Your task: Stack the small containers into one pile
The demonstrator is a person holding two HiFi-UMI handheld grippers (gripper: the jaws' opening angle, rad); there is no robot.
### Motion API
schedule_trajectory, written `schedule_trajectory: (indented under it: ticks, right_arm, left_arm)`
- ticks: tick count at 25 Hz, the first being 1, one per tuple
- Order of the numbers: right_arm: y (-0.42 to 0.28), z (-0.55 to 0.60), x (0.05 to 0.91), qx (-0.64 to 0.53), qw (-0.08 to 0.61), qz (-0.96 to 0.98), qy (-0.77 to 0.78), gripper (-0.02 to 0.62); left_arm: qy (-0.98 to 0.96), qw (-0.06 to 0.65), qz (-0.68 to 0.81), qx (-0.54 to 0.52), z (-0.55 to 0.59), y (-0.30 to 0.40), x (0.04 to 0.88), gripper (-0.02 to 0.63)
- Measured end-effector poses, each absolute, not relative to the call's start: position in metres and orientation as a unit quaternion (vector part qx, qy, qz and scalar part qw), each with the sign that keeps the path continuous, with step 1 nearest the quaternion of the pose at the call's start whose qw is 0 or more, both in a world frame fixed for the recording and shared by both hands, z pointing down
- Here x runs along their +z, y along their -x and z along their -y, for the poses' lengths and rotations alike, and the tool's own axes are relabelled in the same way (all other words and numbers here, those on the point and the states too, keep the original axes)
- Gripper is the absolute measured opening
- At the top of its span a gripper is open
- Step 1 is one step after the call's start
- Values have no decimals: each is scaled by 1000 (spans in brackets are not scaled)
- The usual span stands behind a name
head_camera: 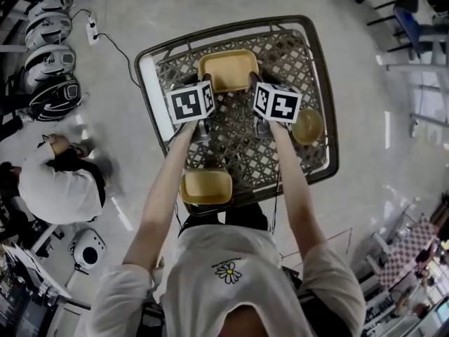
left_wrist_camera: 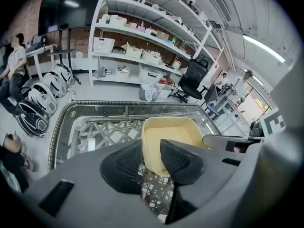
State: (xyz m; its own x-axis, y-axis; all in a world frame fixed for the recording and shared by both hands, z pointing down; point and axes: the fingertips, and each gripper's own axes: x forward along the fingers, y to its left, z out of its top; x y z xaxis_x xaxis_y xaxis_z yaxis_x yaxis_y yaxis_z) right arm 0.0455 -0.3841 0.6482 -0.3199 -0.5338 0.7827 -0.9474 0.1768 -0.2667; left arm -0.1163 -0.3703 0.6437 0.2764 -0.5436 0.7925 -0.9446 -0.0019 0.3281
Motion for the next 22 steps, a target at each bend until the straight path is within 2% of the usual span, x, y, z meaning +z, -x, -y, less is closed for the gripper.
schedule_trajectory:
  ticks: [12,14,22]
  right_arm:
    - [-47,387,673,400,285,703,-515,78]
    - [-47,385,674,397,284,704,-516,52]
    - [-43,380,646,396,252,715,-518,44]
  left_arm:
    - [-647,438,574,245,372,125,664,48]
    - [-646,439,576,244,371,124,665,43]
    - [-660,415,583,229,366,127,637,40]
